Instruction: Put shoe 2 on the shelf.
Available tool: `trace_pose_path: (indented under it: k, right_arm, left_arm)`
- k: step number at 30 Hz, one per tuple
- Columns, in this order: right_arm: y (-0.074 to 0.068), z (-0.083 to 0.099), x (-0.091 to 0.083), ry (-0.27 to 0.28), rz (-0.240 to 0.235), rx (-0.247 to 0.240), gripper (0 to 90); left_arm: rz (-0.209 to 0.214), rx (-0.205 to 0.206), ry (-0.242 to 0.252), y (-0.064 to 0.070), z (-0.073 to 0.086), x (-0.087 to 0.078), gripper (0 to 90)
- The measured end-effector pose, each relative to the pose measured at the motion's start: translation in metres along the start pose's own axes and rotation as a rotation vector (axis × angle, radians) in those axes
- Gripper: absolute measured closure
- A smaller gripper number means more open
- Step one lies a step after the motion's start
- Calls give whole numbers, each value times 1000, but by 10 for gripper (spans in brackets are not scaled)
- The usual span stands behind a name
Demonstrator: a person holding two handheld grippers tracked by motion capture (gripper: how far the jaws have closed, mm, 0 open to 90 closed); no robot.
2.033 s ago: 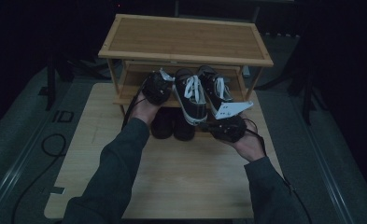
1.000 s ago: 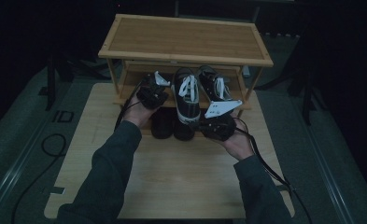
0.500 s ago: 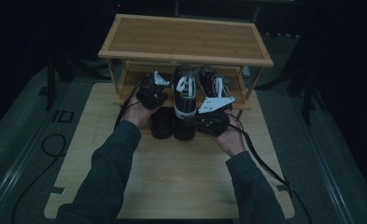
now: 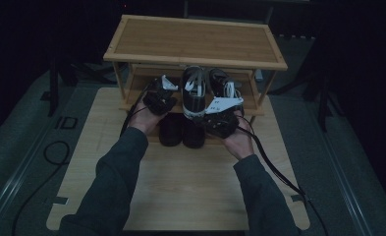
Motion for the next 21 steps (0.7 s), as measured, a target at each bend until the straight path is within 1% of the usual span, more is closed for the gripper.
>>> trace_pose_path:
  k: [2,3,5,8,12,15,16,17,18,19,21]
  right_arm:
    - [0,-1,2,-3,5,-5,900]
    - [2,0,4,-15,19,-7,900]
    - [2,0,6,-15,5,-6,900]
    - [1,-2,8,-14,15,-17,900]
    - [4,0,10,-26,33,-29,900]
    - [6,4,12,-35,47,-19,900]
    - [7,4,13,-33,62,-19,900]
    - [10,5,14,-31,87,-18,900]
    - [14,5,14,-26,101,-2,900]
    - [15,5,15,-16,84,15,900]
    - [14,3,16,-11,90,8,900]
  left_arm:
    - [0,0,0,0,0,0,900]
    - [-1,-1,0,0,0,0,900]
    - [-1,0,0,0,0,0,900]
    - [1,0,-2,0,0,0,900]
    - [1,-2,-2,0,0,0,900]
    - [0,-3,0,0,0,0,900]
    - [-2,-4,2,0,0,0,900]
    - [-3,-6,5,0,0,0,900]
    - [-3,-7,6,0,0,0,900]
    - [-3,-8,6,0,0,0,900]
    - [1,-10,8,0,0,0,900]
Point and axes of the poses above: each handheld gripper's, and its own axes: x roughly forward along the jaws, z roughly out of its underside, y roughly to its right, the point moved 10 cm from there along x, roughly forward along the jaws, and after that the axes turned 4 degrees about -y, right-handed, at the moved point
